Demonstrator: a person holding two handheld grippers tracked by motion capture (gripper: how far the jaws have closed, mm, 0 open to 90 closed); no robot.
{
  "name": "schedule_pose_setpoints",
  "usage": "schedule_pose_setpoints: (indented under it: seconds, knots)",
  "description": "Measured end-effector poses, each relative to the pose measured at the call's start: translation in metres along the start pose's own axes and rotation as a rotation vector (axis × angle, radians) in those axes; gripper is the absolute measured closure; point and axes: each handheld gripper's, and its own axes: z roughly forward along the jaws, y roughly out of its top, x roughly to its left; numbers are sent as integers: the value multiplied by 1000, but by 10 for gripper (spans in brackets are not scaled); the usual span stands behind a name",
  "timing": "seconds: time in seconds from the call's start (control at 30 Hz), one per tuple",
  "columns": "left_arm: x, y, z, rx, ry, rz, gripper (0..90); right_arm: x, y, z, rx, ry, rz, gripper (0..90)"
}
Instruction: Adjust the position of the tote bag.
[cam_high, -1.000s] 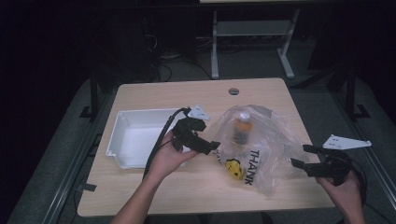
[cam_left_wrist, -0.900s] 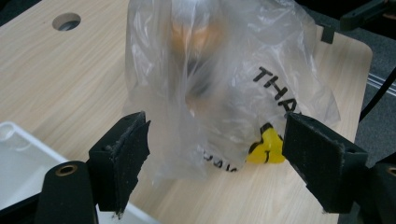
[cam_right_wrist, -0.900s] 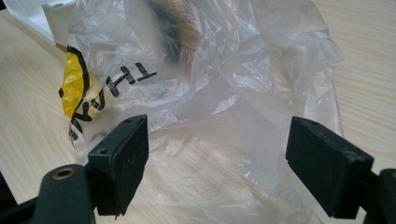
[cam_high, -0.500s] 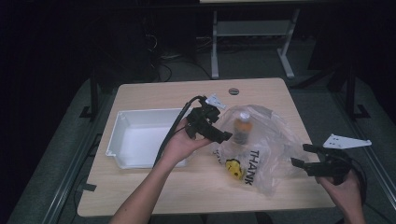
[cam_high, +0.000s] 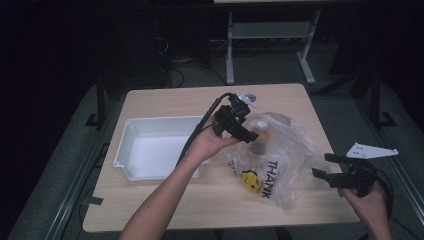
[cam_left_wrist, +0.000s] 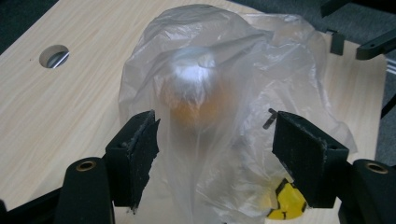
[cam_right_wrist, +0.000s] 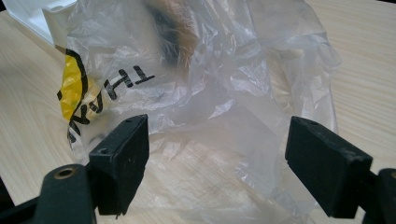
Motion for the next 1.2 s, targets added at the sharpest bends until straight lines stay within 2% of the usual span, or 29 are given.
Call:
schedule_pose_setpoints:
  seconds: [0.1, 0.3, 0.37, 0.47, 0.6, 0.7, 0.8, 0.93, 1.1, 1.2]
  knots:
    - [2, 3, 5, 22, 6, -1, 329, -1, 0, 1, 0, 2, 0, 212]
    - [7, 8, 17, 59, 18, 18, 415, -1, 0, 1, 4, 1, -1, 213]
    - [8, 8, 20, 68, 30, 13, 444, -1, 0, 1, 2, 2, 1, 214]
    - [10, 8, 25, 79, 29, 17, 523, -1, 0, 1, 4, 1, 0, 214]
    - [12, 6, 29, 106, 28, 37, 681, -2, 0, 1, 3, 1, 0, 214]
    - [15, 6, 29, 113, 20, 44, 854, -2, 0, 1, 2, 1, 0, 215]
    - [16, 4, 30, 124, 16, 38, 890, -2, 0, 1, 3, 1, 1, 215]
    - [20, -1, 30, 131, 27, 26, 895, -2, 0, 2, 3, 1, -1, 215]
    - [28, -12, 30, 140, 35, -17, 895, -1, 0, 0, 1, 0, 2, 215]
    - [30, -18, 30, 162, 50, -13, 895, -2, -1, 0, 1, 2, 3, 215]
